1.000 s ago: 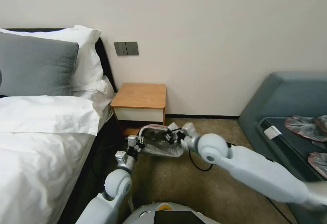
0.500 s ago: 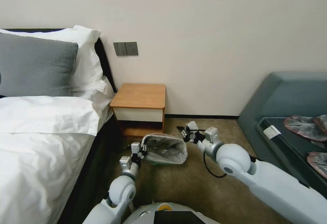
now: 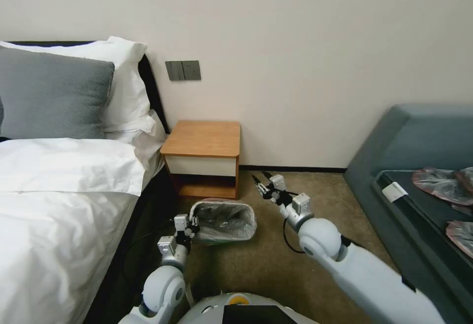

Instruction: Pick up the garbage bag from the table and place it over the trash can.

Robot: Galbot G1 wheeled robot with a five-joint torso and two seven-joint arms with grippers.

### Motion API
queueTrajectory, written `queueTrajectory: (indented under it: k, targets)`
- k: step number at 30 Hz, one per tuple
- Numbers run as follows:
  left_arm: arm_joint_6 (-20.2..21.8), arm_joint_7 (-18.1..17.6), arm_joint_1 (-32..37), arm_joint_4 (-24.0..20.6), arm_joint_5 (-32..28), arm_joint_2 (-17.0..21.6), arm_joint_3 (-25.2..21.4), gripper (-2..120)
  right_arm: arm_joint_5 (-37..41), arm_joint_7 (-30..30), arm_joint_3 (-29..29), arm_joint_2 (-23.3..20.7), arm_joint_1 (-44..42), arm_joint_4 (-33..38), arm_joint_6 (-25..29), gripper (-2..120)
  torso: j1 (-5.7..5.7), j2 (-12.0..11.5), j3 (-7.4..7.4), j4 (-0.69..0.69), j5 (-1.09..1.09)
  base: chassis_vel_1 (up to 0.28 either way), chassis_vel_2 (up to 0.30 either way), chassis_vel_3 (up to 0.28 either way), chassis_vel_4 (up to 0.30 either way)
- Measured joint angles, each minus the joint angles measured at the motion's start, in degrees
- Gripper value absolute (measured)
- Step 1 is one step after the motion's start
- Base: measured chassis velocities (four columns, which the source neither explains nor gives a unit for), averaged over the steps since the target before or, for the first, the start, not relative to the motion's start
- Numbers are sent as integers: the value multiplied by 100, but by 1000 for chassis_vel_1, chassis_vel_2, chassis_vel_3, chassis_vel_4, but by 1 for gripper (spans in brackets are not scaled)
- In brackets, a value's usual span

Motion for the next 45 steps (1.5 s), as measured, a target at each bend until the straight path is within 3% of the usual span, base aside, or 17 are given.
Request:
queueTrajectory:
  k: [2, 7, 9, 14, 19, 28, 45]
  targets:
    - [-3, 10, 36, -21, -19, -6, -46, 6, -413, -85, 294, 327, -372, -1, 115, 60, 0, 0, 0, -3, -3, 0, 0, 0, 0]
    - [-5, 26, 80, -35, -34, -14, -92, 6, -966, -268, 704, 787, -904, 10, 251, 73, 0, 0, 0, -3, -2, 0, 0, 0, 0]
    - [-5, 37, 123, -38, -36, -29, -120, 6, -1299, -383, 961, 1112, -1263, 61, 369, 86, 0, 0, 0, -2, -1, 0, 0, 0, 0]
    - [18, 67, 197, -61, -45, -59, -171, 6, -1639, -490, 1244, 1486, -1691, 182, 511, 99, 0, 0, 0, -2, -1, 0, 0, 0, 0]
    - [106, 83, 294, -93, -130, -30, -75, 6, -2134, -643, 1501, 1953, -2206, 357, 755, 100, 0, 0, 0, -2, -1, 0, 0, 0, 0]
    - [268, -127, 480, -102, -172, -112, 342, 6, -2371, -650, 1535, 2282, -2509, 436, 979, 100, 0, 0, 0, -1, -1, 0, 0, 0, 0]
    - [136, -587, 381, 297, -23, -451, 727, 5, -2468, -643, 1405, 2336, -2688, 429, 1092, 100, 0, 0, 0, -1, 0, 0, 0, 0, 0]
